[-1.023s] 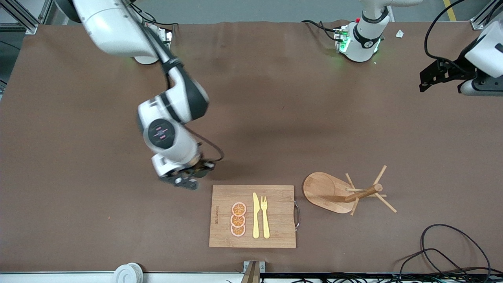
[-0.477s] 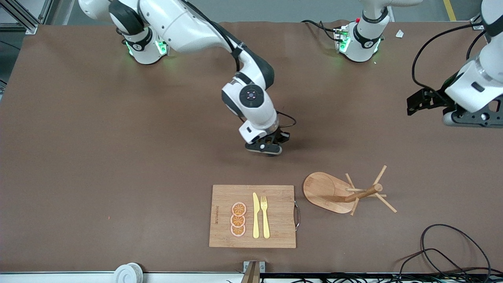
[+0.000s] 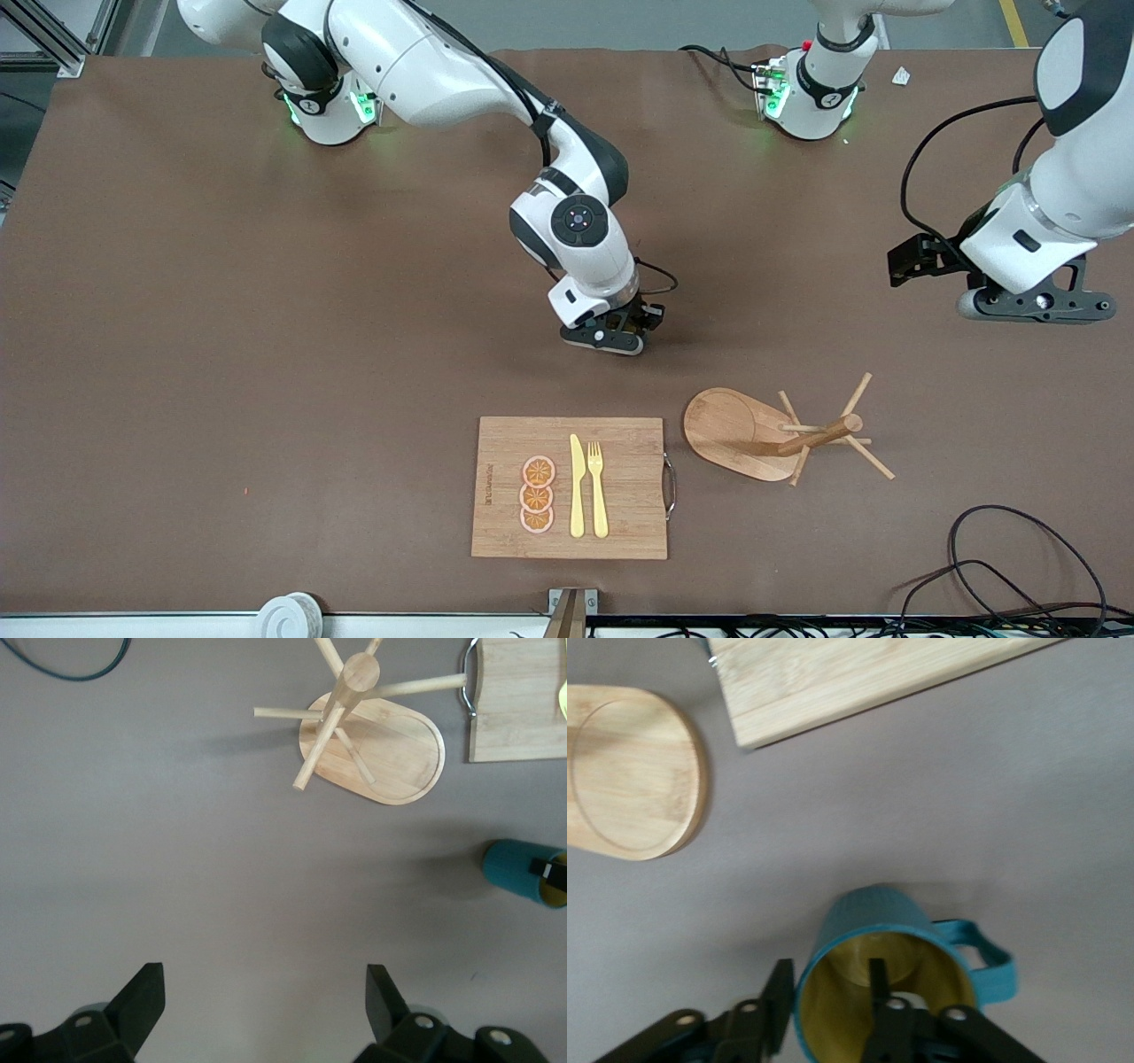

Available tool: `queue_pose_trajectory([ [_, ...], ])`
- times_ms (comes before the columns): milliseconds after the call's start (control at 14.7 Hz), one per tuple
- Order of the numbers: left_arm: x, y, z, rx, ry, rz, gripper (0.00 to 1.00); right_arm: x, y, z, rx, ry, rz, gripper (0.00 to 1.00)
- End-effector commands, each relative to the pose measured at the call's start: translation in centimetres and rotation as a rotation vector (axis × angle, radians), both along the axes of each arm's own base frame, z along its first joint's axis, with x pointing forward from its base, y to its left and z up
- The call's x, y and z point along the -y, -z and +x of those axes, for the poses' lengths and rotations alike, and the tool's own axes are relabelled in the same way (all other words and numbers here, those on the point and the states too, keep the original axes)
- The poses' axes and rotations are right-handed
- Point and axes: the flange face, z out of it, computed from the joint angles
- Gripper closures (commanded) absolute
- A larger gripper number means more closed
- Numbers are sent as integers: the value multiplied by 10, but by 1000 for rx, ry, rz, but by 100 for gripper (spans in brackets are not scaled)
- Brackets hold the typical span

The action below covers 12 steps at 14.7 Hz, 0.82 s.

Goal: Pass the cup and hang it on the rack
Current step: 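Carry the mug toward the table middle while the left gripper approaches, then set the mug down and open the right gripper, withdrawing it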

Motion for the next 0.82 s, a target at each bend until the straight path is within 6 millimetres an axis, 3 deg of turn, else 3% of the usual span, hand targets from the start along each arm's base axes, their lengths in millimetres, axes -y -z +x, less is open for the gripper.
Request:
queue_pose_trajectory([
  [0, 30, -2, -2, 6, -102, 2, 0, 24, -30, 17, -18, 34, -44, 0],
  [136, 46, 5, -3, -3, -153, 10, 0, 49, -68, 40, 15, 73, -18, 0],
  [273, 64, 16, -3, -16, -206, 23, 0, 112, -119, 78, -5, 133, -18, 0],
  [341, 73, 17, -4, -5, -239, 26, 0, 133, -129, 85, -16, 87, -46, 0],
  [477, 99, 29, -2, 10, -329, 26, 0, 204, -185, 113, 34, 23, -49, 0],
  [614, 140, 54, -6, 4, -399, 62, 0, 269, -197, 126, -5, -21, -88, 0],
  [682, 154, 60, -7, 35, -426, 82, 0, 313, -211, 137, 2, -35, -93, 0],
  [750, 170, 71, -7, 55, -469, 104, 0, 343, -222, 138, -7, -56, -104, 0],
])
